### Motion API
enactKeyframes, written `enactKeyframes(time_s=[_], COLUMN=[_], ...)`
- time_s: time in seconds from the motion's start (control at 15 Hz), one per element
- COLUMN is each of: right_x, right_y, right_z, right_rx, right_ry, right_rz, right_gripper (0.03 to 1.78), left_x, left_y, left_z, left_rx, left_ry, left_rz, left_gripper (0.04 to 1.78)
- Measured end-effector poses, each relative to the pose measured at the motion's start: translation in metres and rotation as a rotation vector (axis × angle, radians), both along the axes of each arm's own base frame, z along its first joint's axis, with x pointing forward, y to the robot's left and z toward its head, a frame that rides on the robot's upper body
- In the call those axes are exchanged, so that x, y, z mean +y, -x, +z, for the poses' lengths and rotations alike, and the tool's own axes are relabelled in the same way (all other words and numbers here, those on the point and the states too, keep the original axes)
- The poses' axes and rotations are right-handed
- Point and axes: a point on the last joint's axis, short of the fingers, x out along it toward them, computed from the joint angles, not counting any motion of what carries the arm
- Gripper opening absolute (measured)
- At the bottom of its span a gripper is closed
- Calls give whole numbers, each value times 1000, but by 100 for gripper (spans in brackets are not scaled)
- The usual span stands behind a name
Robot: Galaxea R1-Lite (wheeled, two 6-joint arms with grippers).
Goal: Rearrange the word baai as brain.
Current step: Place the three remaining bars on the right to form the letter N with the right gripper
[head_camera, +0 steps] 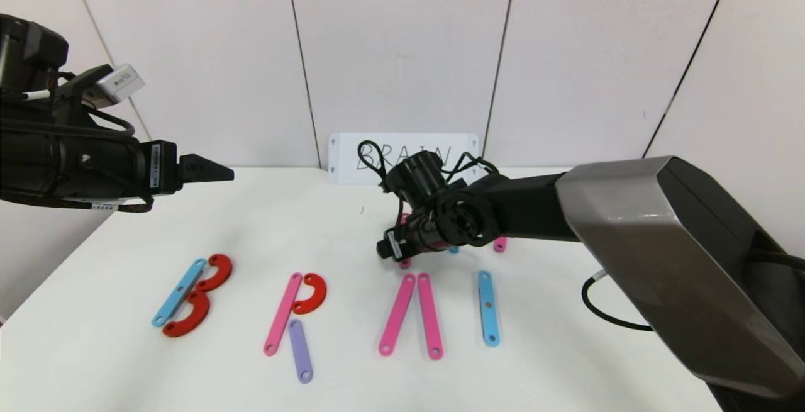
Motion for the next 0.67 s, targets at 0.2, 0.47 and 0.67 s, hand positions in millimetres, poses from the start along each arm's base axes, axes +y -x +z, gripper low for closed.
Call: enactKeyframes(time_s=[0.2,0.47,0.67], right_x=[3,3,2], right_y=[-3,-7,-10], right_z=[-3,-7,-11], right_rx=[-4,-11,-18], right_ry=[5,13,25], right_rz=[-5,-19,-36], right_gripper=[174,149,105], left_x=[0,0,0], left_y=[0,0,1], left_z=[0,0,0], left_rx=[1,1,-1], left_ry=[0,0,0], left_rz=[0,0,0], left_gripper=[173,173,173])
